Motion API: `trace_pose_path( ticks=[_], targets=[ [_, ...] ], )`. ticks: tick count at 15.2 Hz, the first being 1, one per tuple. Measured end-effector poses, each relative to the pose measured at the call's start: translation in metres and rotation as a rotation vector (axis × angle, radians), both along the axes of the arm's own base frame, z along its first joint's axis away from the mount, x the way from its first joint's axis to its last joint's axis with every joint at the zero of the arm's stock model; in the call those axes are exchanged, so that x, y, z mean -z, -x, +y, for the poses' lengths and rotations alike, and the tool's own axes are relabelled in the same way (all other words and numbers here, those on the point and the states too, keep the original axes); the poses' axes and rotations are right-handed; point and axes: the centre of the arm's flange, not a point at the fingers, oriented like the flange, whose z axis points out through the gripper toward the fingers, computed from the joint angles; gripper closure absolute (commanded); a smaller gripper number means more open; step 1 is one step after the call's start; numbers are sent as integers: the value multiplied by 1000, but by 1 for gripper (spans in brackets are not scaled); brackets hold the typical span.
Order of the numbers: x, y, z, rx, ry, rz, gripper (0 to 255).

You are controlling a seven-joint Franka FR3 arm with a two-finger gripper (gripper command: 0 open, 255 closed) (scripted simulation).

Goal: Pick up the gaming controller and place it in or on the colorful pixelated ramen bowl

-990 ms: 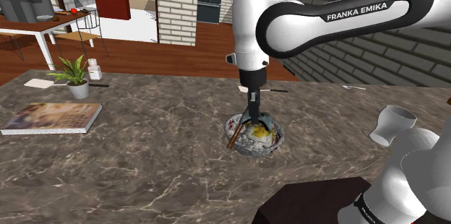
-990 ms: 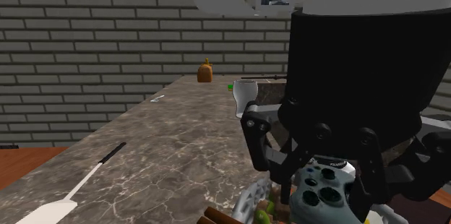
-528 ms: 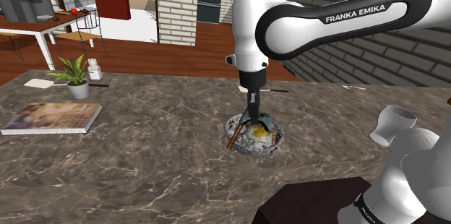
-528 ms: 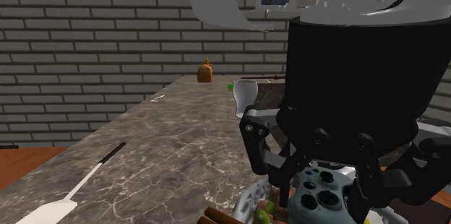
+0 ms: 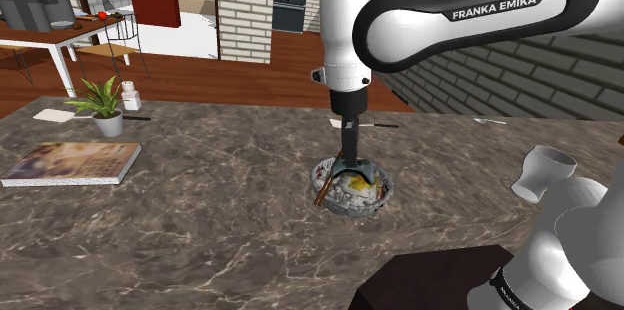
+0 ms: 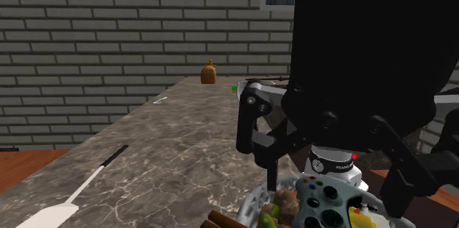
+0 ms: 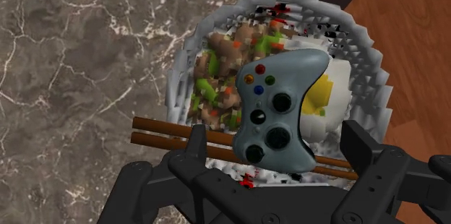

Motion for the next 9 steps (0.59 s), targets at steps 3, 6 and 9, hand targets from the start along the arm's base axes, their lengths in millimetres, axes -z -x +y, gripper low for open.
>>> trace_pose_path(
  ticks=[3, 6, 9],
  targets=[
    [-29, -5, 4, 0, 0, 0, 0],
    [-33, -6, 6, 0, 0, 0, 0],
    [-33, -6, 6, 0, 0, 1, 0]
  ],
)
